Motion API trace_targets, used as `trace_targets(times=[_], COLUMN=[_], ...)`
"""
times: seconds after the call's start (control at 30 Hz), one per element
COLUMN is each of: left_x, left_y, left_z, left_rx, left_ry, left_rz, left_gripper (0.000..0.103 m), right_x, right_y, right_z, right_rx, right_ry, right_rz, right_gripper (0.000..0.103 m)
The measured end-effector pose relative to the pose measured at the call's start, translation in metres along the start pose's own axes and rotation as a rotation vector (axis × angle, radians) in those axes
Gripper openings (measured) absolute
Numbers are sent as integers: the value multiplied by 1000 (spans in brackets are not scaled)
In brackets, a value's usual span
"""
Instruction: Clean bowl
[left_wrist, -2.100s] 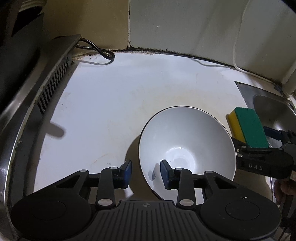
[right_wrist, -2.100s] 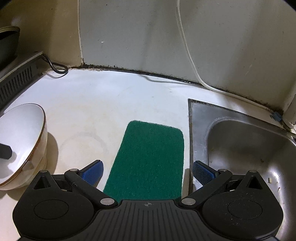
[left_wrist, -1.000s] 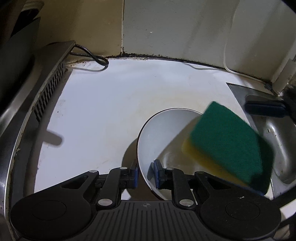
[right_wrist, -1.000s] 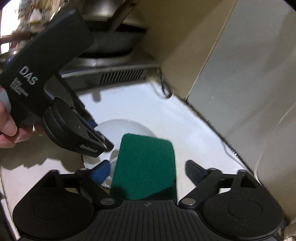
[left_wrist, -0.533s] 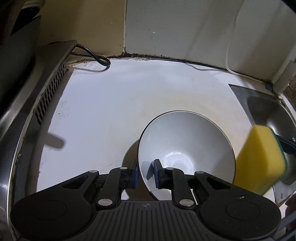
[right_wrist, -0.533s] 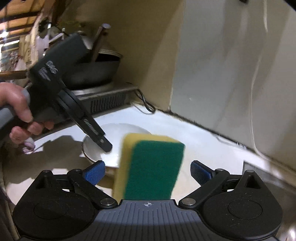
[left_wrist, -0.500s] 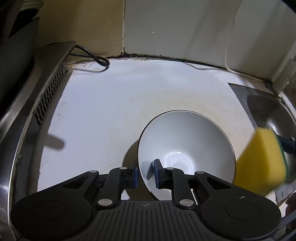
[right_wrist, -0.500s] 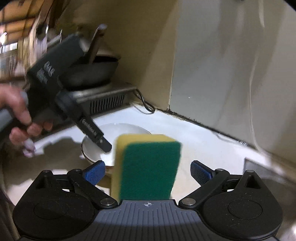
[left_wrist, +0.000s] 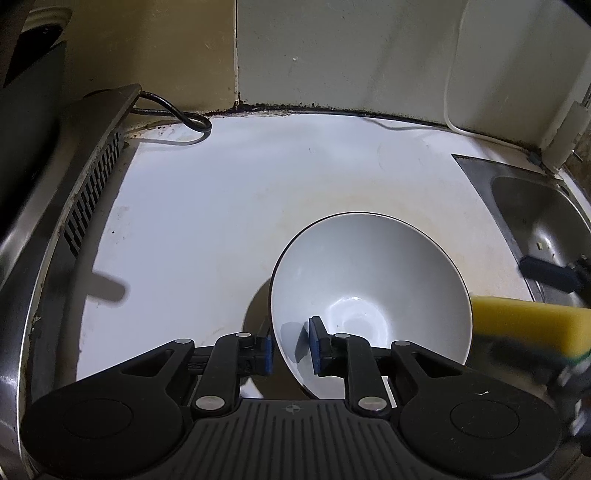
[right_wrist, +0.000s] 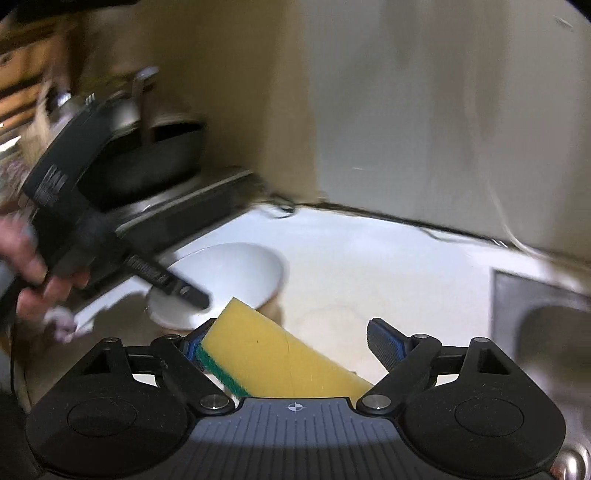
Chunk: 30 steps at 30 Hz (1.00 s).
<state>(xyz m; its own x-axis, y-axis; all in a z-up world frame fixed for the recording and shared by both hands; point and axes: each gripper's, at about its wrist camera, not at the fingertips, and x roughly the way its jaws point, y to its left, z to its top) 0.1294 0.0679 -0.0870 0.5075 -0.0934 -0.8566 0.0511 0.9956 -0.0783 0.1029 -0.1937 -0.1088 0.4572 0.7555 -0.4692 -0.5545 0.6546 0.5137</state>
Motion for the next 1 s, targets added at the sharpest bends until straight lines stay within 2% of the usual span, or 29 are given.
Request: trace_targets(times=[0.33, 0.4, 0.47, 0.5, 0.53, 0.63, 0.7, 0.77, 0.87, 0.97, 1.0], left_x=[0, 0, -1, -1, -1, -2, -2, -2, -2, -2, -3], left_y=[1, 0, 0, -1, -1, -1, 0, 0, 0, -1, -1], left_z=[-1, -1, -2, -2, -3, -4, -4, -4, -5, -6, -7], left_rx=[19, 27, 32, 34, 39, 49, 53, 57, 71, 87, 90], left_ry=[2, -1, -3, -3, -4, -4, -3, -3, -6, -7, -7], left_rz=[-8, -6, -8, -9, -10, -15, -20, -24, -24, -27, -29], left_gripper=[23, 23, 23, 23, 23, 23, 23, 23, 24, 24, 24], right_x=[-25, -22, -24, -31, -34, -52, -54, -52, -44, -26, -18], right_y=[-54, -61, -58, -46, -42, 21, 57, 70, 80, 95, 101], right_z=[-2, -13, -15, -8, -5, 4, -3, -11, -21, -34, -40], right_rx=[626, 778, 790, 665, 618, 15, -284, -341, -178, -162, -185], right_ry=[29, 27, 25, 23, 20, -22, 34, 86, 155, 203, 221], right_rz=[134, 248, 202, 34, -19, -327, -350, -298, -145, -145, -180], right_gripper=[85, 85, 85, 85, 85, 89, 91, 91, 91, 91, 91])
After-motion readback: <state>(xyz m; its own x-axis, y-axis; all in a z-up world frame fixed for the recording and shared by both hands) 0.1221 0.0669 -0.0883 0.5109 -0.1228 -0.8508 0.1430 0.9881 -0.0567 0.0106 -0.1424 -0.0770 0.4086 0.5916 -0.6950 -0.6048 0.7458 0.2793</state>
